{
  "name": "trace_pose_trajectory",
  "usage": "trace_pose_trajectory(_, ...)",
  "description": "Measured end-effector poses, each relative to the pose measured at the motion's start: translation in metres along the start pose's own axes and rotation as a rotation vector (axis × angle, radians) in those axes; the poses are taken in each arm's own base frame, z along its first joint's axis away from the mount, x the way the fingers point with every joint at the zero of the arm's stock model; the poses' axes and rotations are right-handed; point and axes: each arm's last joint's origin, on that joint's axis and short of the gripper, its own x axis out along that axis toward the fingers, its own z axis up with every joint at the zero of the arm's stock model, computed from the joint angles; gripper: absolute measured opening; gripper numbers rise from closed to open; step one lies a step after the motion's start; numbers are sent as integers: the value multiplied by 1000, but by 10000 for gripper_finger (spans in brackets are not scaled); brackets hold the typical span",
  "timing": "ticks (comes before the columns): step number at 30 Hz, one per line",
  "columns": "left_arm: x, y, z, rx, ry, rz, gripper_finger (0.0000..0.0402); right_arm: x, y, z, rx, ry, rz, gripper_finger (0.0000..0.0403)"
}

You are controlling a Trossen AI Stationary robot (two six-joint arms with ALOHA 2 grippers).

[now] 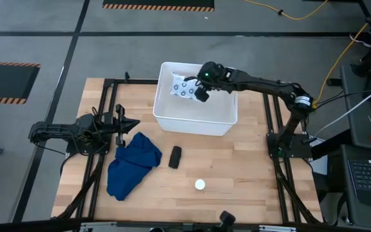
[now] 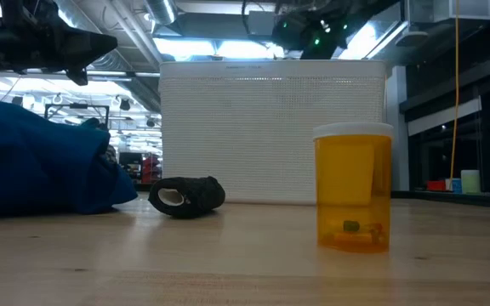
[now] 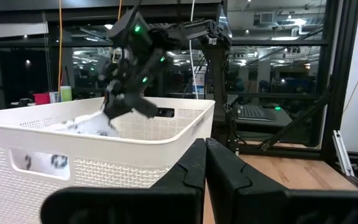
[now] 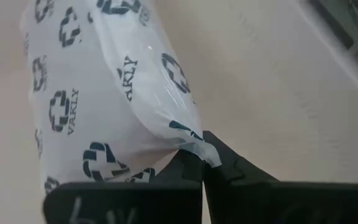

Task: Pick & place medical supplies in basket/bin
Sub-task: Put the mailer bag into the white bin

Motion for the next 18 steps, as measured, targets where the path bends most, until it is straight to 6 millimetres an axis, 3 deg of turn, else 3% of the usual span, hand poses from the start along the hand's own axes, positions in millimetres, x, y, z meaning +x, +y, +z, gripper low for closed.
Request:
trace_pose_trajectory(9,0,0,0,0,3,0,3,40,8,-10,-19,67,44,0)
trace_pose_trajectory(18,0,0,0,0,3,0,3,48,13,-14,35,93,119,0)
